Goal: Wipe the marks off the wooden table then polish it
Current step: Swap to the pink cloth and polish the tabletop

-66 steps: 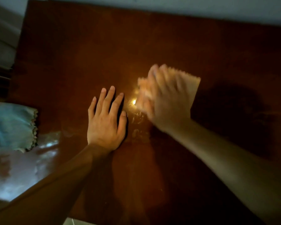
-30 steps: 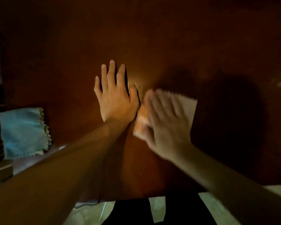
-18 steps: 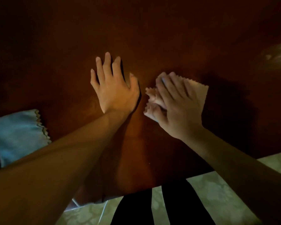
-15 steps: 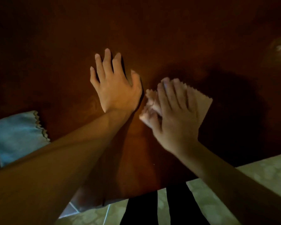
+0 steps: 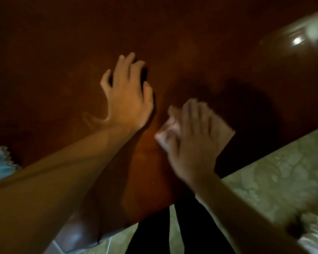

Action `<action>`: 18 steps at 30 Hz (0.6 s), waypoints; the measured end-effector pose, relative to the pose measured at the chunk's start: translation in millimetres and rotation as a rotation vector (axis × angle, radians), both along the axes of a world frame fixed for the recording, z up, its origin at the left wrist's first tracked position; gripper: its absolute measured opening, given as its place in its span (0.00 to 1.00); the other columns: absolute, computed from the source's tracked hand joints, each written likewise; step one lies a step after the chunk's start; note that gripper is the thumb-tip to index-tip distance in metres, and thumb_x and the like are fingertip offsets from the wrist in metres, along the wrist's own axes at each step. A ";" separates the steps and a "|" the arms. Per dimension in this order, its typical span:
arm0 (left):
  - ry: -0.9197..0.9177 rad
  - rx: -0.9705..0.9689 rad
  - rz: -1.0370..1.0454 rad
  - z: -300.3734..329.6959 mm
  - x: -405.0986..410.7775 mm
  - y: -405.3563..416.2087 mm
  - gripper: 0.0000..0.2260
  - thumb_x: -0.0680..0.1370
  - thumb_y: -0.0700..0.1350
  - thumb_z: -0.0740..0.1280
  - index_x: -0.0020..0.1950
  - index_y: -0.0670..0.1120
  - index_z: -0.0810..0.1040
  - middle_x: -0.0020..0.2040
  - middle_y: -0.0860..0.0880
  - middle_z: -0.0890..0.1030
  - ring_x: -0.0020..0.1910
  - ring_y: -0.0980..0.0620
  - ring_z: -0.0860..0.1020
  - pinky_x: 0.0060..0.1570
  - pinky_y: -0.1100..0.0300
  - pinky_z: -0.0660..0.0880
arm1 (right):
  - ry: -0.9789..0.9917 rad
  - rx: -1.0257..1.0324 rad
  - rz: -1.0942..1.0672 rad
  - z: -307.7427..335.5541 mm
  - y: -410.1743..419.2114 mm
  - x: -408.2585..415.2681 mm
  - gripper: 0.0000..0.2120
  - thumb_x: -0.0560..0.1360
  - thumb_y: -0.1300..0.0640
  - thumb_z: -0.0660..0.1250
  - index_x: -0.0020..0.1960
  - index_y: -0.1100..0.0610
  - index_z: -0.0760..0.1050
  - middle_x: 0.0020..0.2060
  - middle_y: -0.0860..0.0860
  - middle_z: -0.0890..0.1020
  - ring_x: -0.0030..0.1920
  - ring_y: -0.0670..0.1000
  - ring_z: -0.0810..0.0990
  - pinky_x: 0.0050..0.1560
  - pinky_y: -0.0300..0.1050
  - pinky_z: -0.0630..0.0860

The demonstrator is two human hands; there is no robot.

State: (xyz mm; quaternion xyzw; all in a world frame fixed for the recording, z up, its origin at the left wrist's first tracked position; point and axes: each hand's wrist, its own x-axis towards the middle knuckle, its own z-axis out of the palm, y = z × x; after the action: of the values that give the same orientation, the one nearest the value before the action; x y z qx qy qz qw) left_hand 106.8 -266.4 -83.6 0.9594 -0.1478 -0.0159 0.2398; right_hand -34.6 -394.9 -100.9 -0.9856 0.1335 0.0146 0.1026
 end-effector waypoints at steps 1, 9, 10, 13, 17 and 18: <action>0.001 0.036 -0.071 -3.5 -0.9 -9.3 0.21 0.82 0.49 0.56 0.75 0.46 0.68 0.79 0.45 0.62 0.80 0.46 0.55 0.75 0.44 0.49 | -0.004 0.030 0.046 -1.8 22.2 -16.6 0.33 0.82 0.40 0.49 0.81 0.57 0.60 0.81 0.57 0.61 0.81 0.59 0.55 0.78 0.63 0.55; -0.083 0.124 -0.180 -16.7 -3.1 -18.7 0.21 0.84 0.51 0.54 0.75 0.44 0.68 0.78 0.44 0.64 0.79 0.44 0.57 0.76 0.45 0.52 | -0.006 0.075 0.342 -6.8 -12.1 -33.0 0.32 0.78 0.42 0.60 0.79 0.51 0.63 0.79 0.54 0.65 0.81 0.57 0.59 0.77 0.62 0.59; -0.079 0.128 -0.179 -15.7 -3.5 -18.6 0.21 0.83 0.50 0.55 0.75 0.44 0.68 0.78 0.43 0.64 0.79 0.44 0.57 0.76 0.44 0.52 | 0.002 0.044 0.257 -6.7 -34.8 -21.6 0.31 0.79 0.41 0.57 0.80 0.50 0.61 0.79 0.55 0.65 0.80 0.59 0.59 0.76 0.64 0.59; -0.080 0.121 -0.173 -16.3 -3.7 -19.8 0.21 0.83 0.50 0.56 0.74 0.44 0.69 0.78 0.43 0.65 0.79 0.44 0.57 0.76 0.44 0.53 | -0.018 -0.010 -0.119 -4.3 -75.4 7.7 0.33 0.81 0.41 0.53 0.80 0.56 0.61 0.79 0.58 0.63 0.80 0.61 0.58 0.78 0.64 0.55; -0.075 0.134 -0.166 -17.2 -2.4 -19.6 0.21 0.83 0.50 0.55 0.74 0.44 0.68 0.78 0.43 0.65 0.79 0.44 0.57 0.75 0.43 0.53 | 0.004 -0.035 -0.162 -5.1 -8.7 5.5 0.33 0.82 0.41 0.50 0.81 0.57 0.58 0.81 0.58 0.60 0.81 0.60 0.55 0.79 0.59 0.50; -0.076 0.144 -0.168 -16.5 -2.6 -20.2 0.21 0.83 0.50 0.55 0.74 0.44 0.68 0.78 0.43 0.65 0.79 0.44 0.57 0.75 0.42 0.53 | 0.023 0.013 -0.074 -3.8 14.4 -4.5 0.32 0.82 0.41 0.51 0.82 0.56 0.59 0.81 0.58 0.60 0.82 0.60 0.54 0.80 0.59 0.50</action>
State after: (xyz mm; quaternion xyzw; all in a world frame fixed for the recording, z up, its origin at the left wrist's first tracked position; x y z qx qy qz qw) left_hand 104.2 -286.6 -100.1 0.9583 -0.2349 -0.0103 0.1625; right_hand -39.1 -380.5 -104.7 -0.9791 0.1711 0.0230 0.1079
